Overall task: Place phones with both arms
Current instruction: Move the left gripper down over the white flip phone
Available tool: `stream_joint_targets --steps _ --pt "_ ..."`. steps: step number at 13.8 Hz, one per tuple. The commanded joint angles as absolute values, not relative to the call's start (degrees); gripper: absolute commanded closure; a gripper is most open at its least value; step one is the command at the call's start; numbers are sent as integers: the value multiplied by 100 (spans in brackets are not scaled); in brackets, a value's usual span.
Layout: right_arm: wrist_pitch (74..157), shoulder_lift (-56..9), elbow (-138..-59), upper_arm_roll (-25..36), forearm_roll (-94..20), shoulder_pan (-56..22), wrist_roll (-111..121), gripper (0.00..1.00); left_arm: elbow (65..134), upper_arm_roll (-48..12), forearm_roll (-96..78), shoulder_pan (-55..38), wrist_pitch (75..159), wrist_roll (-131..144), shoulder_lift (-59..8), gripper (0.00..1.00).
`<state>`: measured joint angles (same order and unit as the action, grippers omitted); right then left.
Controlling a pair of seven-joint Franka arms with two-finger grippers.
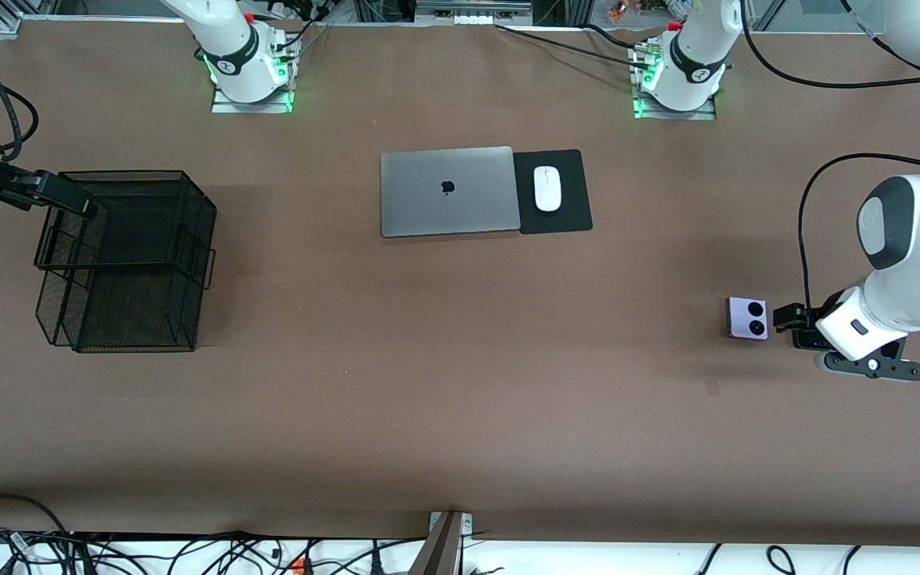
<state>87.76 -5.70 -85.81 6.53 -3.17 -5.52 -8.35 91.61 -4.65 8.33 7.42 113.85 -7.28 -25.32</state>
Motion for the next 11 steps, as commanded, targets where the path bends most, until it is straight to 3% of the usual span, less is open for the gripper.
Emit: stream_joint_targets --steps 1,6,11 --pt "8798 -536 -8596 677 -422 -580 -861 0 9255 -527 853 790 11426 -896 -2513 0" --pt "8798 -536 -8596 685 -422 -580 -861 0 9738 -563 774 931 11830 -1283 -2671 0" --pt "8798 -545 -8604 677 -422 -580 -861 0 9782 -563 694 1046 12118 -1512 -3163 0"
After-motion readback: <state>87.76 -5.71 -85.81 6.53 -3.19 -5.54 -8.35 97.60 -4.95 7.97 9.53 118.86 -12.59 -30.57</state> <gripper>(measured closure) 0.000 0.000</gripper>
